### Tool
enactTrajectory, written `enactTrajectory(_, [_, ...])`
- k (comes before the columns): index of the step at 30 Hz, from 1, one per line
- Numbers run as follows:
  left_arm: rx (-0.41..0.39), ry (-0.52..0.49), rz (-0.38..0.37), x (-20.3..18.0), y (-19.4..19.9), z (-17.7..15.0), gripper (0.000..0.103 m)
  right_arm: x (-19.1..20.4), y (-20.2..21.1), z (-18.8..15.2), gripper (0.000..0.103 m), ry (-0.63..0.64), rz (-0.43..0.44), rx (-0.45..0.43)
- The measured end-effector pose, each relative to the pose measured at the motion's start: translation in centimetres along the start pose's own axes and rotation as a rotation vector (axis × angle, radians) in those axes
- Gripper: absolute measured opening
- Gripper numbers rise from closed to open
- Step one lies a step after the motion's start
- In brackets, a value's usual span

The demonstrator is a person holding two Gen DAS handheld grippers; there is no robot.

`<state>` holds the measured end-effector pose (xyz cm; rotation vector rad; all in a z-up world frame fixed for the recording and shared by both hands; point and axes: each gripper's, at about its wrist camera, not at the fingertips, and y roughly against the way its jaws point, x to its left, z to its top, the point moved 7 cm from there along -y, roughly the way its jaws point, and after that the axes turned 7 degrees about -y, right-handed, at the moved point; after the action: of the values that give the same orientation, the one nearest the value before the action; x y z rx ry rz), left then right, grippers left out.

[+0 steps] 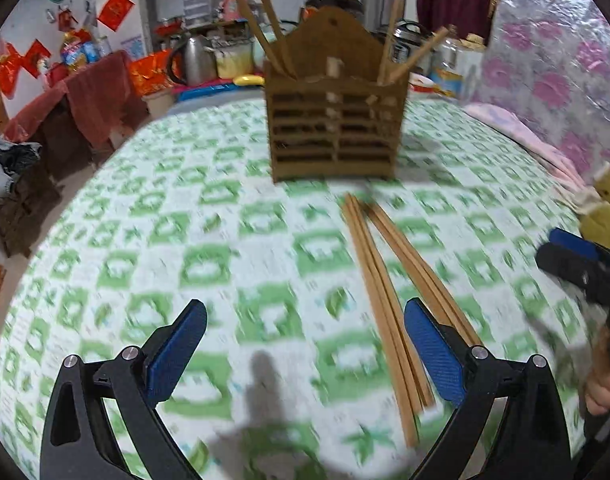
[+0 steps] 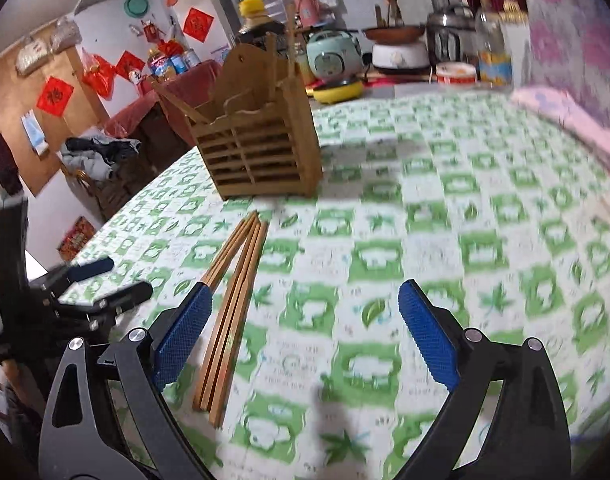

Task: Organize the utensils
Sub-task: 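Move both open tools back down to the remaining chopsticks on the cloth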

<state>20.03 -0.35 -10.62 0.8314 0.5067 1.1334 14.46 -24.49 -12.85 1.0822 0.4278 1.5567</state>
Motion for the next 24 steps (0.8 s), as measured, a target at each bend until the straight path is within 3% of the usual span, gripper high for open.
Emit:
enactTrajectory(5, [0.047,-0.024,-0.039,-1.3,-0.4,-0.4,0.097,-0.5,-0.6,-0.5,0.091,-0.014,-0.013,0.019])
enactTrajectory(11, [0.124,0.017,-0.084,-0.7,-2.6,-0.3,0.097,-0.6,-1.1,-0.5,0.091,-0.016,-0.02,0.033])
enactTrajectory(14, [0.177,0.014,-0.067,-0.6,-4.1,-0.3,0.097,-0.7,-1.3,-0.5,0.091,-0.016,-0.022,0.039])
enactTrajectory(19, [0.174,0.011,-0.015,0.1,-5.3,0.8,0.098,-0.8,-1.4,-0.5,0.091,-0.009,-0.035,0.041])
enactTrajectory(24, [0.185,0.161,0.083,4.7,-5.9,0.7,0.098,-1.0,-1.3,-0.4,0.091,-0.012,-0.047,0.031])
